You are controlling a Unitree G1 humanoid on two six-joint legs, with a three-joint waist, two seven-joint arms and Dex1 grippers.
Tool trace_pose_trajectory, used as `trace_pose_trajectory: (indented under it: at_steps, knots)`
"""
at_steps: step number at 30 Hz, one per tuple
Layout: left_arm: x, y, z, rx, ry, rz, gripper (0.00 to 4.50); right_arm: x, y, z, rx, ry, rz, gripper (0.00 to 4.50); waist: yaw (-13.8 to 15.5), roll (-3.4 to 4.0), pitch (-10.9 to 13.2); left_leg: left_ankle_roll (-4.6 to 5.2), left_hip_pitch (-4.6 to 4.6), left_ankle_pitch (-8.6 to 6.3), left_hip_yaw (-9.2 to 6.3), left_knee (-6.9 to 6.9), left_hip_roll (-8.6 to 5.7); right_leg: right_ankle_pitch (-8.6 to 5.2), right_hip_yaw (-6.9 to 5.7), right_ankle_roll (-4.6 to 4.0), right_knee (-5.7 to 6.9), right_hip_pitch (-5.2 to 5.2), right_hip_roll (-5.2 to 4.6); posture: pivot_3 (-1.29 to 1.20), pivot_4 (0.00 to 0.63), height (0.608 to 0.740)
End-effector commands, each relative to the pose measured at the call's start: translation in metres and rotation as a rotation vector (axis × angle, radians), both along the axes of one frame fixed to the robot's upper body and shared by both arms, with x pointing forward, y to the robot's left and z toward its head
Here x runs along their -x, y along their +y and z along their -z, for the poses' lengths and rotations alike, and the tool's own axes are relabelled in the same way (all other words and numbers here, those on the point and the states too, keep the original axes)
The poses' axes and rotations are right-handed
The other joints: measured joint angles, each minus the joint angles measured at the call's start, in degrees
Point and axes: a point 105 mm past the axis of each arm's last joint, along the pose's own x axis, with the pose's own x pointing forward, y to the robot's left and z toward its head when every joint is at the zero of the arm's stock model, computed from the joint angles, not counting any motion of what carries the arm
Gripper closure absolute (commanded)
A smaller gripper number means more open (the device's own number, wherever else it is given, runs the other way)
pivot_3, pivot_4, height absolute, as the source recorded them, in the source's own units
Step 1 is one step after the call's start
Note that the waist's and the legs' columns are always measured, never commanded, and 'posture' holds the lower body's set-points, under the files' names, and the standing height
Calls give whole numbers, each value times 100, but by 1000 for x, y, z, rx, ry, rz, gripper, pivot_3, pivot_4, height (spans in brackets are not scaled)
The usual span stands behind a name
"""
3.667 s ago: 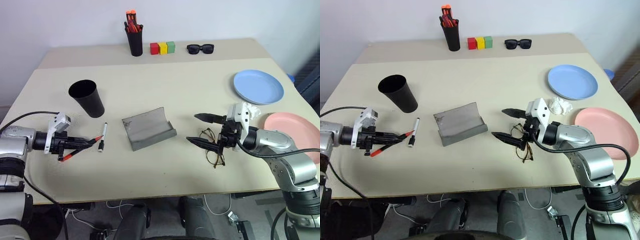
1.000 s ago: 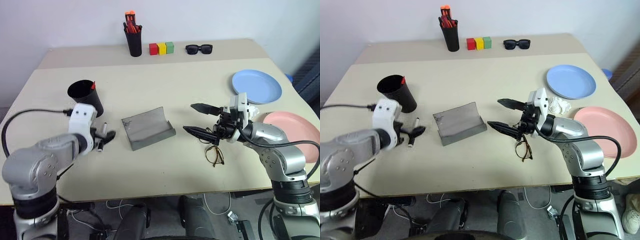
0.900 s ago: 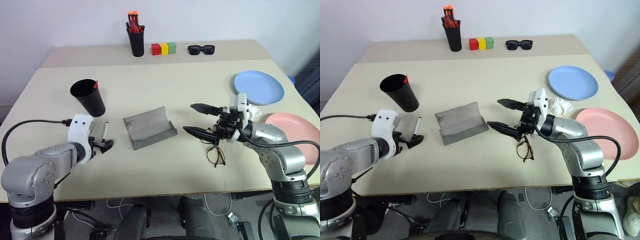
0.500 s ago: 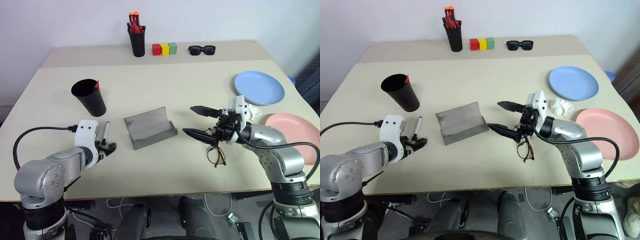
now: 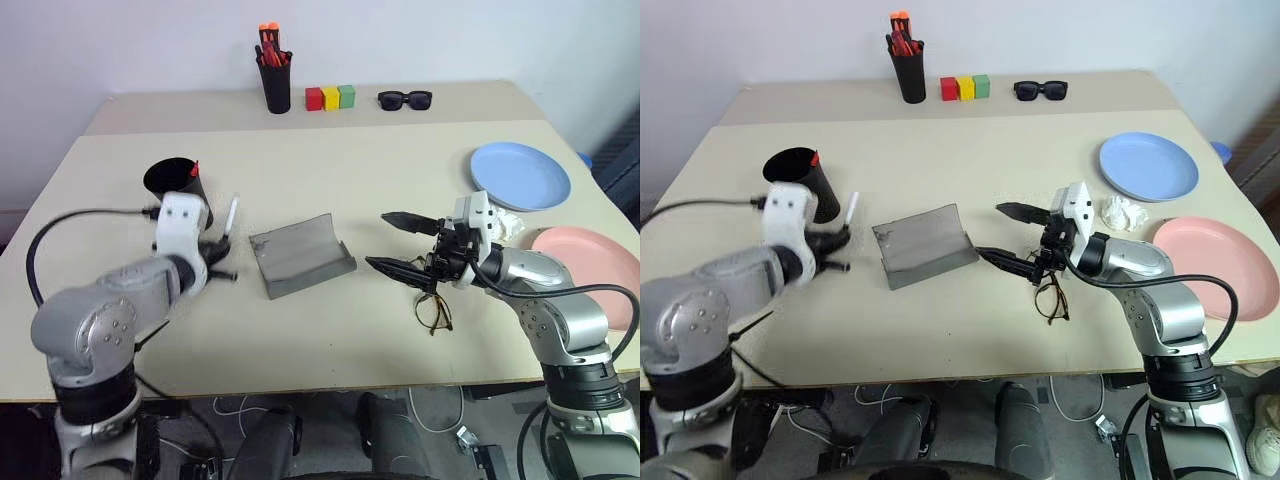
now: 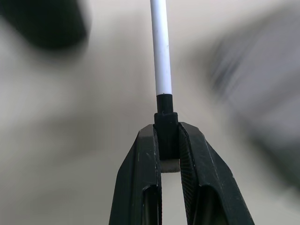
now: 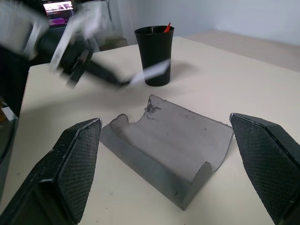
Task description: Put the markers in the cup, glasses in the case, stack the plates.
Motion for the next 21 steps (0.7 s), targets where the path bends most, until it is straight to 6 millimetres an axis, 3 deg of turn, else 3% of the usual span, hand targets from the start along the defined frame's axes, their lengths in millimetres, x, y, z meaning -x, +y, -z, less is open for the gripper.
trace_pose_trajectory:
  at_steps: [1, 5, 11, 17, 21]
  knots:
    - [-9, -1, -44, 48, -271, 48, 4468, 0, -4, -14, -22, -51, 0, 0, -22, 1, 0, -1, 1, 0, 3, -1, 0, 0, 0, 0, 0, -1, 0, 0, 150, 740]
    - [-17, 8, -85, 38, -598, 39, 4468, -1, 2, -15, -28, -60, -3, 0, -58, 2, -1, -8, 0, 2, 15, -4, 2, 1, 4, -2, -3, -6, 1, 0, 150, 740]
    - [-27, 62, -110, -44, -819, -98, 4468, -1, 2, -15, -30, -59, 3, 0, -58, 3, -1, -1, 0, -2, 16, -3, 3, 2, 6, -2, -4, -6, 1, 0, 150, 740]
    - [-35, 99, -88, -82, -789, -213, 4468, 0, 1, -13, -20, -57, 9, 0, -46, 2, -1, 5, -1, -5, 16, -2, 2, 3, 6, -1, -7, -6, -1, 0, 150, 740]
    - [-40, 98, -65, -83, -728, -199, 4468, -1, 3, -14, -22, -60, 6, 0, -51, 2, -1, 5, -1, -5, 15, -2, 2, 3, 5, 0, -6, -5, 0, 0, 150, 740]
